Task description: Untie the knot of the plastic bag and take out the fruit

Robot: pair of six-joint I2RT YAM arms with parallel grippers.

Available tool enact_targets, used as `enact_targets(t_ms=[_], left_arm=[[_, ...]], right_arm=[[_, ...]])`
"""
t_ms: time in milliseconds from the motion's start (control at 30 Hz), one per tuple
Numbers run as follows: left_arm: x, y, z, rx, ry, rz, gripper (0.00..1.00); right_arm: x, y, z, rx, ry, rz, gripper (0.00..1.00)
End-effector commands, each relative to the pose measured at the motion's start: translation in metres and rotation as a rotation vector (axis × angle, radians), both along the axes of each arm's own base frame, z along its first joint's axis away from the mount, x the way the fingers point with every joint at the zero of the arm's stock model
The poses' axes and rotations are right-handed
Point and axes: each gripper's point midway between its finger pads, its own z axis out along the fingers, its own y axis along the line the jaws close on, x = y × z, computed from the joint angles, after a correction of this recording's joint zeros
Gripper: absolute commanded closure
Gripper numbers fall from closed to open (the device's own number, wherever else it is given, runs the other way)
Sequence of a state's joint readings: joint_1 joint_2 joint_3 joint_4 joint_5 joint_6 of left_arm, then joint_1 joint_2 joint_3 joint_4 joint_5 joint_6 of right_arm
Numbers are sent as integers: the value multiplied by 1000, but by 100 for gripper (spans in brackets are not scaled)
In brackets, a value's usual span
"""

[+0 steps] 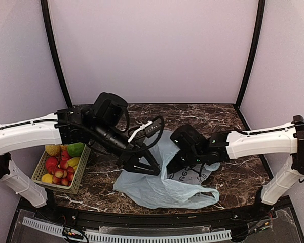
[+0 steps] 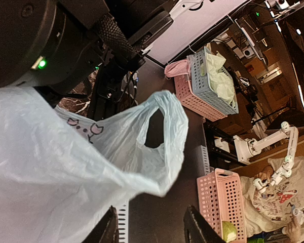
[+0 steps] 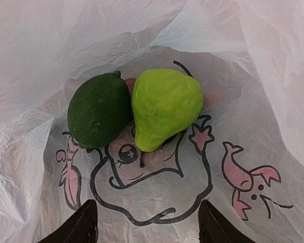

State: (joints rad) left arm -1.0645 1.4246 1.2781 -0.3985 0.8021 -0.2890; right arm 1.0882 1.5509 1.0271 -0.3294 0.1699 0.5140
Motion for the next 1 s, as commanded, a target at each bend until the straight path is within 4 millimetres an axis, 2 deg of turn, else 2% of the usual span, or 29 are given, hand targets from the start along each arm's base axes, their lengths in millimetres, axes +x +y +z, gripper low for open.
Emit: enact_targets(t_ms=[0, 133, 200, 233, 267, 300, 333, 400, 433, 467, 567, 667, 767, 833, 967], left_arm=[[9, 7, 28, -72, -97, 64, 42], [24, 21, 51, -127, -186, 191, 20], [46, 33, 48, -107, -204, 303, 14], [66, 42, 46, -95, -190, 390, 13], [76, 51, 34, -74, -168, 438, 13], [100, 62, 34, -84, -141, 529, 13], [108, 70, 17, -59, -116, 568, 13], [140, 90, -5, -13, -91, 701, 11], [148, 92, -20, 23, -83, 732, 11], [155, 95, -27, 40, -76, 753, 11], [171, 93, -65, 129, -44, 788, 11], [184, 94, -94, 185, -21, 813, 11], [192, 96, -130, 250, -12, 825, 11], [196, 95, -147, 254, 5, 826, 16], [201, 79, -172, 225, 68, 780, 35]], right_arm=[[-5, 6, 3, 80, 24, 16, 33], [-7, 6, -1, 90, 37, 6, 29], [-7, 6, -2, 102, 41, 4, 28], [-7, 6, -3, 105, 43, 0, 27], [-7, 6, -4, 107, 44, -6, 26], [-7, 6, -5, 109, 45, -14, 26], [-5, 5, -4, 113, 44, -25, 24], [-4, 4, -6, 119, 45, -44, 22], [-4, 4, -5, 126, 45, -48, 21], [-4, 5, -4, 134, 47, -52, 21], [-3, 7, -2, 156, 49, -59, 19], [-3, 9, -2, 173, 50, -63, 17], [-3, 10, -3, 172, 53, -62, 17], [-2, 11, -2, 176, 54, -66, 17], [-2, 12, -1, 205, 58, -79, 16]])
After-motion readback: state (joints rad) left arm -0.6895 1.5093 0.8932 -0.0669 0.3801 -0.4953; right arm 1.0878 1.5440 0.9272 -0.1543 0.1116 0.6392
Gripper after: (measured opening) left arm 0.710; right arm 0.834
